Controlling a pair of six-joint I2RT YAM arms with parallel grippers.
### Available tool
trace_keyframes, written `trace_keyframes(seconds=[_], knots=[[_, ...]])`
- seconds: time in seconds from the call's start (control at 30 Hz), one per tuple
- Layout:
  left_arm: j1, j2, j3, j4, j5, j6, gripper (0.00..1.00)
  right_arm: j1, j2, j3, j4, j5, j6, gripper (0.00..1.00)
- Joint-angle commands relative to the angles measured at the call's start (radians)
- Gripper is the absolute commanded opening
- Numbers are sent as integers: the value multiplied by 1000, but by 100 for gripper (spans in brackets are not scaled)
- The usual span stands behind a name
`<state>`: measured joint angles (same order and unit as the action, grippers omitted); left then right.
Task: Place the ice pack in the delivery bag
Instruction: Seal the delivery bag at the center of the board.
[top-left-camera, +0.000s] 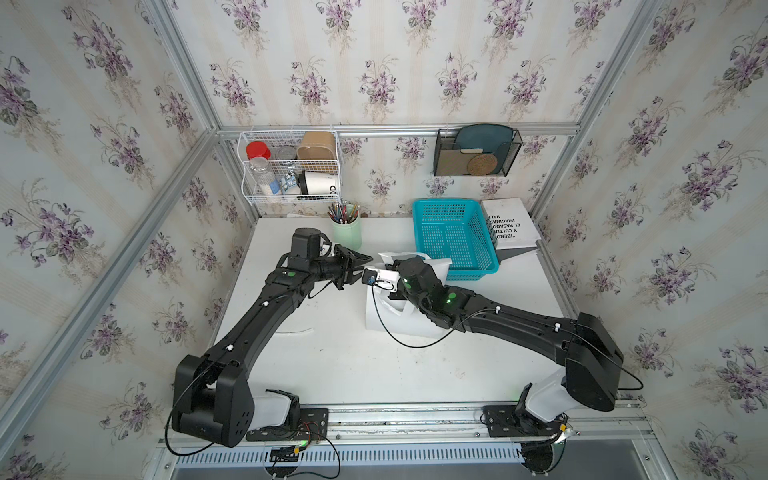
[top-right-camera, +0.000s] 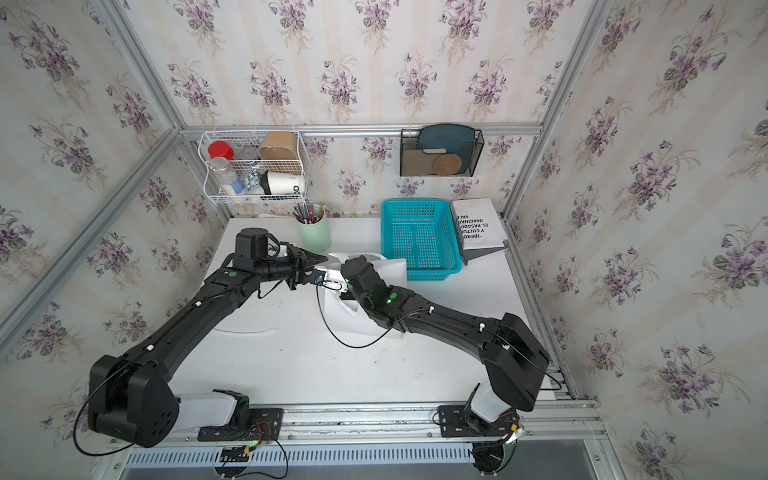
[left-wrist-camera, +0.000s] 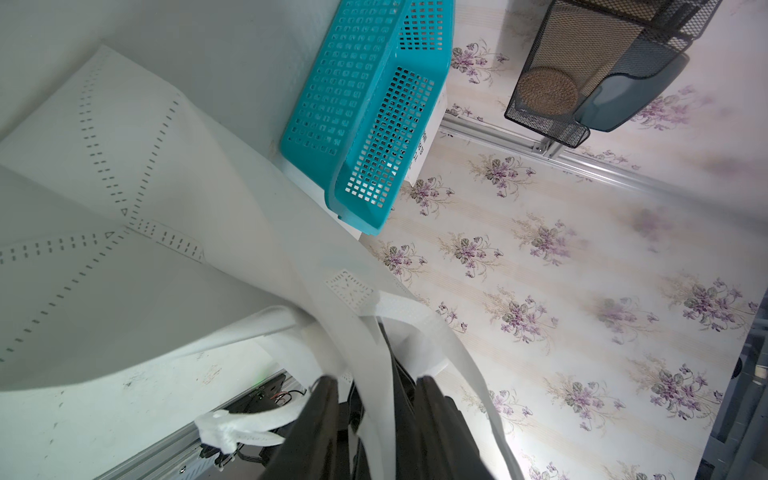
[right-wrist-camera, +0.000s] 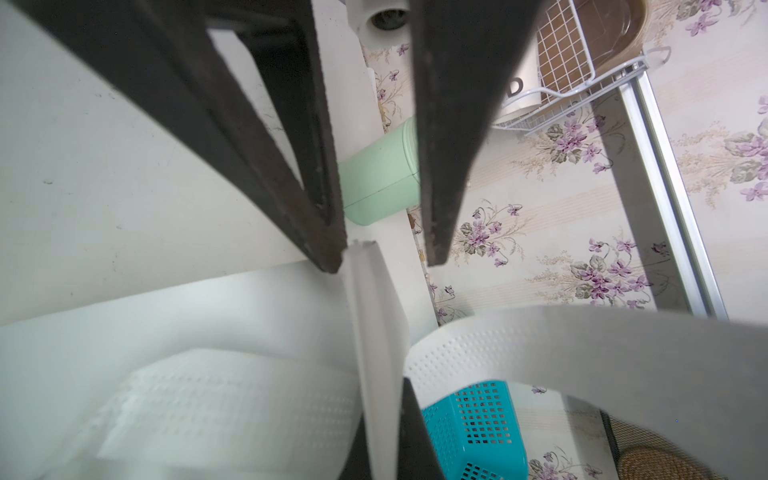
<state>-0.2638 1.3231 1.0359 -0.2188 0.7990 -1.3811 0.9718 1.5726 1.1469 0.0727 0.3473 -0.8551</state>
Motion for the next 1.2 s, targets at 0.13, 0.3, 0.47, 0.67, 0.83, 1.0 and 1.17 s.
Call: trace_keyframes(seconds=[0.13, 0.3, 0.47, 0.67, 0.83, 1.0, 1.17], knots=[[8, -59, -12, -47, -38, -23, 37, -15, -19, 6, -41, -123, 68, 0], [8, -65, -45, 8, -23, -67, 37, -16, -19, 6, -49, -115, 64, 0], [5, -50, -37, 50, 3, -90, 36, -16, -8, 20, -53, -110, 61, 0], [-7, -41, -44, 113, -1, -133, 39, -16, -8, 27, -58, -105, 54, 0], [-25, -27, -29, 108, 15, -131, 37, -16, -8, 30, -62, -103, 56, 0], [-32, -26, -49, 131, 14, -114, 17, -16, -8, 33, -69, -112, 61, 0], [-32, -2, -60, 138, 29, 50, 0, -16, -14, 71, -148, -163, 83, 25]])
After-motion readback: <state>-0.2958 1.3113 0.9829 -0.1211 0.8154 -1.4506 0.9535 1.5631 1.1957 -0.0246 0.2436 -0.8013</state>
